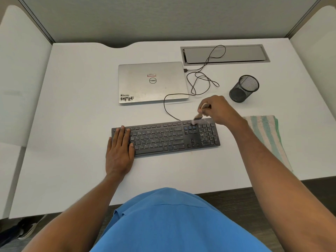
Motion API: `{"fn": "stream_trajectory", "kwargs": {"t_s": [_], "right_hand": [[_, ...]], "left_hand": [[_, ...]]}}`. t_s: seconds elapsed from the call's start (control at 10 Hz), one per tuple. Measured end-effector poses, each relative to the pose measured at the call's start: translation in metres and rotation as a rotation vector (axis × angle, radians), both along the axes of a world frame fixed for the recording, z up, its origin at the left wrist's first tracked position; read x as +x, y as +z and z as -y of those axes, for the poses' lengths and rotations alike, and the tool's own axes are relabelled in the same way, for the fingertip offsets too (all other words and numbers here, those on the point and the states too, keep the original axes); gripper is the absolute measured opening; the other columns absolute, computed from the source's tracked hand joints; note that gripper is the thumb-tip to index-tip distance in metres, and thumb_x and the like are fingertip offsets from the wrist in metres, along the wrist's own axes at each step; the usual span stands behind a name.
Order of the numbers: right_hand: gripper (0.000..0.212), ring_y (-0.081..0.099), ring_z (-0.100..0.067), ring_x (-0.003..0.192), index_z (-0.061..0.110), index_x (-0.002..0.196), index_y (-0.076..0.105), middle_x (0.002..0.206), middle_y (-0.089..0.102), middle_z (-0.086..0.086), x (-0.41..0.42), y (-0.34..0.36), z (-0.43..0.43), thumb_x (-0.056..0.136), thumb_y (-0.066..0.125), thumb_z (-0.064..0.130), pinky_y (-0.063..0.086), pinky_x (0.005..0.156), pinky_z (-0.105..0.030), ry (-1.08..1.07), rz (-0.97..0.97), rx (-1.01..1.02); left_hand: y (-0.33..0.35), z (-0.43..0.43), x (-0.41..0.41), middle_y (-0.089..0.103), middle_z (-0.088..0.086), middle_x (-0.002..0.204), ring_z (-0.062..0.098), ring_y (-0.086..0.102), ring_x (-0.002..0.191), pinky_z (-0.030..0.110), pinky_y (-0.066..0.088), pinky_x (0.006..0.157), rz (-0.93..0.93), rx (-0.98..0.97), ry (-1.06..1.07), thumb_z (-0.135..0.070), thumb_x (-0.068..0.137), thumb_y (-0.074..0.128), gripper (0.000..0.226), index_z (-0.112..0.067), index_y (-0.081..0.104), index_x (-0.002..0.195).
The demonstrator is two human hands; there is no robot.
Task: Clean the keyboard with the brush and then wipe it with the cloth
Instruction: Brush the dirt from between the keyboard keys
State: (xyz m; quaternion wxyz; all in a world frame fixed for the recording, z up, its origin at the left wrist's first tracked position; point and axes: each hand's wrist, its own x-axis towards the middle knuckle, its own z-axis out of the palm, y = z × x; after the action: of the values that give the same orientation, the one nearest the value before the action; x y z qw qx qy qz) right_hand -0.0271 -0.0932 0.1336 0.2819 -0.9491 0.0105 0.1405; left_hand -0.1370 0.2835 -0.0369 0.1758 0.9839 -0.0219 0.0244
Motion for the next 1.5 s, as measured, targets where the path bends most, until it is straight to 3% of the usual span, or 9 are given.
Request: {"fn": "stream_trajectory", "kwargs": {"t_s": [0.3,0.4,0.7,0.9,1.0,1.1,1.2,1.4,1.5], "right_hand": [[0.005,0.065,-0.013,0.068,0.011,0.087,0.076,0.078,0.073,-0.006,-0.001,-0.009,0.014,0.089,0.073,0.010,0.043,0.058,-0.020,-0.079,-0.035,-0.110],[0.006,0.058,0.000,0.063,0.009,0.087,0.075,0.076,0.070,-0.002,0.000,-0.004,0.015,0.091,0.071,0.008,0.039,0.054,-0.018,-0.075,-0.010,-0.128],[0.008,0.068,-0.014,0.068,0.014,0.083,0.076,0.073,0.072,-0.004,-0.007,-0.014,0.012,0.091,0.072,0.012,0.051,0.063,-0.023,-0.079,-0.001,-0.025],[0.010,0.058,-0.002,0.060,0.013,0.082,0.074,0.070,0.069,-0.001,-0.004,-0.007,0.028,0.091,0.071,0.008,0.039,0.052,-0.016,-0.104,0.043,-0.128],[0.010,0.067,-0.013,0.066,0.015,0.084,0.076,0.069,0.069,0.004,0.001,-0.002,0.008,0.089,0.071,0.008,0.050,0.059,-0.021,-0.076,0.088,0.028],[0.009,0.068,-0.016,0.067,0.015,0.085,0.077,0.070,0.072,0.001,0.003,-0.004,-0.003,0.090,0.071,0.011,0.054,0.065,-0.027,-0.040,0.050,0.060],[0.008,0.063,-0.011,0.064,0.014,0.085,0.076,0.068,0.068,0.004,0.005,-0.011,-0.001,0.091,0.070,0.012,0.050,0.065,-0.026,-0.045,0.018,-0.007],[0.007,0.059,-0.006,0.062,0.010,0.086,0.075,0.081,0.073,-0.008,0.008,-0.009,0.018,0.091,0.070,0.008,0.038,0.052,-0.017,-0.118,0.000,-0.139],[0.008,0.062,-0.010,0.065,0.013,0.085,0.075,0.079,0.072,-0.006,0.009,-0.005,0.013,0.091,0.070,0.010,0.039,0.054,-0.017,-0.117,0.040,-0.112]], "left_hand": [[0.000,0.000,0.000,0.018,-0.001,0.176,0.016,0.010,0.164,0.048,0.014,0.132,-0.007,0.003,0.003,-0.038,0.108,0.027,0.062,-0.021,0.025,0.168],[0.000,0.000,0.000,0.018,-0.001,0.176,0.016,0.009,0.164,0.048,0.014,0.132,-0.007,0.005,0.000,-0.038,0.108,0.027,0.062,-0.020,0.025,0.168],[0.001,0.001,0.000,0.018,-0.001,0.176,0.016,0.009,0.164,0.048,0.014,0.132,-0.008,0.002,0.000,-0.038,0.109,0.027,0.062,-0.020,0.025,0.168],[0.001,0.000,-0.001,0.018,0.000,0.176,0.017,0.010,0.164,0.048,0.015,0.132,-0.007,0.005,-0.001,-0.038,0.109,0.027,0.062,-0.020,0.024,0.168],[0.001,0.000,0.000,0.018,0.000,0.176,0.017,0.010,0.164,0.048,0.015,0.132,-0.006,0.004,-0.001,-0.037,0.109,0.028,0.062,-0.020,0.025,0.168],[0.001,0.001,0.000,0.018,0.000,0.176,0.017,0.010,0.164,0.048,0.015,0.132,-0.006,0.003,-0.001,-0.037,0.108,0.028,0.062,-0.020,0.025,0.168],[0.001,0.001,0.000,0.019,0.000,0.176,0.017,0.011,0.164,0.048,0.015,0.132,-0.004,0.005,-0.001,-0.037,0.108,0.028,0.062,-0.020,0.026,0.168],[0.001,0.001,0.000,0.019,0.000,0.176,0.017,0.011,0.164,0.049,0.016,0.132,-0.002,0.002,0.001,-0.037,0.109,0.028,0.062,-0.020,0.026,0.168],[0.001,0.000,0.000,0.019,0.000,0.176,0.017,0.010,0.164,0.049,0.016,0.132,-0.003,0.002,-0.001,-0.037,0.108,0.028,0.062,-0.020,0.025,0.168]]}}
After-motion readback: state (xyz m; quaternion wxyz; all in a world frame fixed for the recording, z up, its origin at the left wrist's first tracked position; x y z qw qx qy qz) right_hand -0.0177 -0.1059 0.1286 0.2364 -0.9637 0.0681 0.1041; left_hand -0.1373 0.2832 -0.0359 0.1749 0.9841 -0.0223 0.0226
